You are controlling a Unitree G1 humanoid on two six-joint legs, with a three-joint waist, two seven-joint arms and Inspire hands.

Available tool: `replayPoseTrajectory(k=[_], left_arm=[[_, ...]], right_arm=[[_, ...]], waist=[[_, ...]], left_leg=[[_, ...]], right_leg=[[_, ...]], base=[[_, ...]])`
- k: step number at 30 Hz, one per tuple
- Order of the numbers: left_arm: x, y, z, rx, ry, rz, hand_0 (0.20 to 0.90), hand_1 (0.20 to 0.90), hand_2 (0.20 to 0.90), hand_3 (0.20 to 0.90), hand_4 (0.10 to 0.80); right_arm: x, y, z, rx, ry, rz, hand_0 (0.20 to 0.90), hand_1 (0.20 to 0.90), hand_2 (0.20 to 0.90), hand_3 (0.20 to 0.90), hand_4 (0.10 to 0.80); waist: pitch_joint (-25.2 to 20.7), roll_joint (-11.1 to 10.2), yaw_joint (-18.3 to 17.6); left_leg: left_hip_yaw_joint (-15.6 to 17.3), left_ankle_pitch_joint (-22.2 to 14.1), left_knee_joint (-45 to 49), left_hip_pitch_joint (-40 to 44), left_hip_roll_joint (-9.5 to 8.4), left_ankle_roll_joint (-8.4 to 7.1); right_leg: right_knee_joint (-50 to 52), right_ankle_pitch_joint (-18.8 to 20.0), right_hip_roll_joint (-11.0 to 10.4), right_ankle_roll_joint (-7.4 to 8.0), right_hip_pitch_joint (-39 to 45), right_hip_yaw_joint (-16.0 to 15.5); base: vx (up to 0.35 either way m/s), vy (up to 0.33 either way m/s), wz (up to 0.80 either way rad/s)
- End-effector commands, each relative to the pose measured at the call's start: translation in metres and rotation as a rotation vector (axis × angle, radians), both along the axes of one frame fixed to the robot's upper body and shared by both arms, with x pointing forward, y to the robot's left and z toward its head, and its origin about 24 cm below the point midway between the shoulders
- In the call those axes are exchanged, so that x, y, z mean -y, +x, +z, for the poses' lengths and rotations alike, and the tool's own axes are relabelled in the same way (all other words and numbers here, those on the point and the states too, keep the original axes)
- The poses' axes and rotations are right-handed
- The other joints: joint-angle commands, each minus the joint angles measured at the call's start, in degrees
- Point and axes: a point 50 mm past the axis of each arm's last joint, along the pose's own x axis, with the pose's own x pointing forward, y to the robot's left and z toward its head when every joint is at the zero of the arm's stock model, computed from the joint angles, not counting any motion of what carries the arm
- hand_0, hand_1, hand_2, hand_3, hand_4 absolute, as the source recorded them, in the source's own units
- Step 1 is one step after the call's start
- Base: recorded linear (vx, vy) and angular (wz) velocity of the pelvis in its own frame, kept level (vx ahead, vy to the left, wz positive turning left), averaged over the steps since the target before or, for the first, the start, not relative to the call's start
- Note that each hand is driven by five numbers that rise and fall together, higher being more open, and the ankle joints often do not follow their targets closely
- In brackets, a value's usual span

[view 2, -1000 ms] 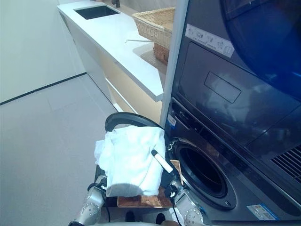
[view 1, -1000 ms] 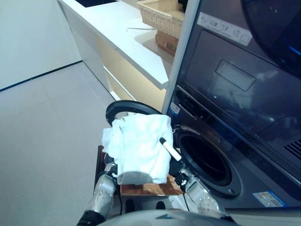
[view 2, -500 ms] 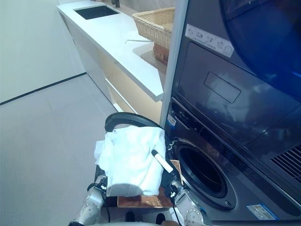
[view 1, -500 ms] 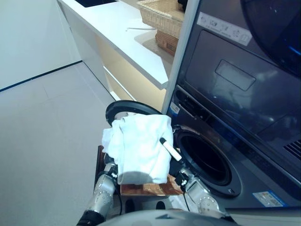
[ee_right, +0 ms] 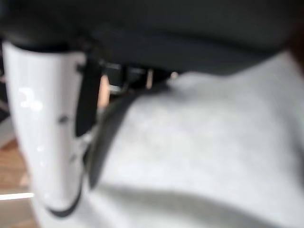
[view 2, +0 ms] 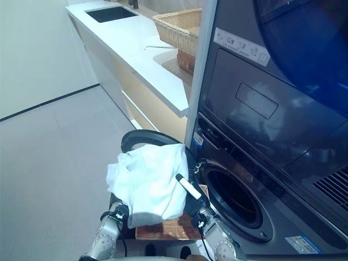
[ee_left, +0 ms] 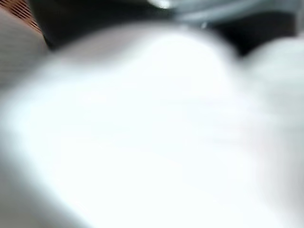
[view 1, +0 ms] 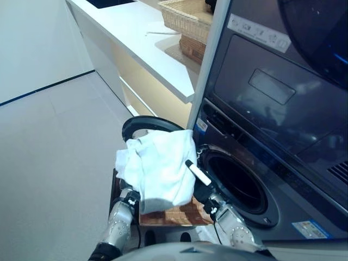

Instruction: Pick up the clothes and place them into the washing machine

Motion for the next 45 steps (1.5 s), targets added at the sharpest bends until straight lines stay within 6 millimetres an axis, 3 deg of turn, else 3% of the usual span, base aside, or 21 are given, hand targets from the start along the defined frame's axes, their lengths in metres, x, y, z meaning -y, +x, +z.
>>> replayPoseTrajectory(k=[1,15,30,38,45], left_arm=[[0.022,0.029,0.046,0.3,-0.083,-0.045,0.2,0.2,0.2,0.2,0.3],[0.024,0.029,0.046,0.307,-0.113,-0.041,0.2,0.2,0.2,0.2,0.3],[0.023,0.029,0.044,0.303,-0.115,-0.044,0.2,0.2,0.2,0.2,0.3],[0.033,0.027,0.049,0.337,-0.195,-0.065,0.2,0.2,0.2,0.2,0.3],[0.036,0.024,0.047,0.332,-0.219,-0.079,0.2,0.2,0.2,0.2,0.3]], right_arm=[[-0.026,0.031,0.037,0.225,0.174,0.012,0.9,0.9,0.9,0.9,0.8],[-0.036,0.03,0.037,0.226,0.214,0.056,0.9,0.9,0.9,0.9,0.8],[-0.027,0.03,0.037,0.246,0.152,0.058,0.9,0.9,0.9,0.9,0.8],[-0.038,0.03,0.035,0.229,0.3,0.047,0.9,0.9,0.9,0.9,0.8],[-0.043,0.028,0.033,0.222,0.306,0.069,0.9,0.9,0.9,0.9,0.8]], waist=[[-4.1,-2.3,1.2],[-4.0,-2.2,1.4],[-4.0,-2.2,1.2],[-4.0,-2.1,1.4],[-4.1,-2.0,1.4]], left_leg=[[1.3,-1.8,-0.5,-1.4,-2.26,-2.49],[1.6,-1.9,-0.5,-1.2,-2.14,-2.51],[1.7,-1.9,-0.5,-1.0,-2.06,-2.5],[1.5,-2.0,-0.5,-1.1,-2.14,-2.47],[1.5,-2.0,-0.5,-1.2,-2.16,-2.46]], right_leg=[[-2.3,3.1,-1.7,3.05,-1.2,1.4],[-2.2,3.1,-1.6,3.0,-1.2,1.5],[-2.4,3.1,-1.6,3.08,-1.1,1.5],[-2.5,3.0,-1.5,3.1,-1.1,1.6],[-2.6,3.1,-1.5,3.08,-1.1,1.6]], base=[[0.0,0.0,0.0],[0.0,0.0,0.0],[0.0,0.0,0.0],[0.0,0.0,0.0],[0.0,0.0,0.0]])
